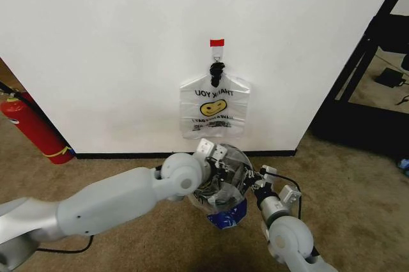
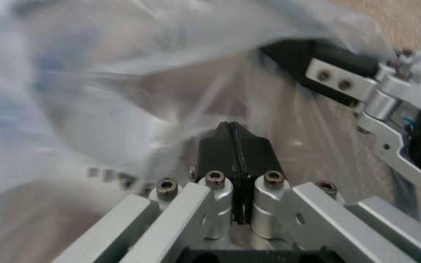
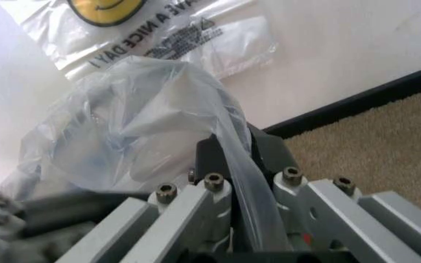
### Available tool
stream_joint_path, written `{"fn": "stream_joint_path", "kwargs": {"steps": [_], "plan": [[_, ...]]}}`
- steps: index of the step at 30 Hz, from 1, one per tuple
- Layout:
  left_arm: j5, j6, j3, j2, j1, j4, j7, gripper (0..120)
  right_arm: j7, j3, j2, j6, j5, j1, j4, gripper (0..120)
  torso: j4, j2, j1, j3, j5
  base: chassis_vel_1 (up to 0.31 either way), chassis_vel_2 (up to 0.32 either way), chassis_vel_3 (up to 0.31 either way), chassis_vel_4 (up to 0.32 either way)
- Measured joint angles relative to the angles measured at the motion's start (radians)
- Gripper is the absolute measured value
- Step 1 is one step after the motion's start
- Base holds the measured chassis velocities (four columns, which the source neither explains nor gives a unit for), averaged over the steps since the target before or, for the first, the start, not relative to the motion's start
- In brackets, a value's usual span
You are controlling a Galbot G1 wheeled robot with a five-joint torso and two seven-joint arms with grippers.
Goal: Pick up the garbage bag from the wall and place it over the trash bin.
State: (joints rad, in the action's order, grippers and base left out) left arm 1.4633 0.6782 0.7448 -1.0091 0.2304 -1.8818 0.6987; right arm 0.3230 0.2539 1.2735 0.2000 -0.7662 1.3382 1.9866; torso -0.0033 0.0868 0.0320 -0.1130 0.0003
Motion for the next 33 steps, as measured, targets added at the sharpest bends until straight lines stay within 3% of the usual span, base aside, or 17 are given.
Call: {"fn": "stream_joint_path", "kwargs": {"steps": [17,33], "plan": [[-0.085,0.011,0.039,-0.019,0.046,0.162,0.005,0,-0.019,0.001,-0.016,-0.015,0.002,0.014,0.027,1,0.0002,0.0,0.0,0.0,-0.0004,0.0,0.0,0.0,0.0],[-0.125,0.019,0.025,0.01,0.092,0.193,-0.002,0,-0.029,0.0,-0.022,-0.017,0.008,0.022,0.032,1,0.0002,0.0,0.0,0.0,-0.0003,0.0,0.0,0.0,0.0]]}}
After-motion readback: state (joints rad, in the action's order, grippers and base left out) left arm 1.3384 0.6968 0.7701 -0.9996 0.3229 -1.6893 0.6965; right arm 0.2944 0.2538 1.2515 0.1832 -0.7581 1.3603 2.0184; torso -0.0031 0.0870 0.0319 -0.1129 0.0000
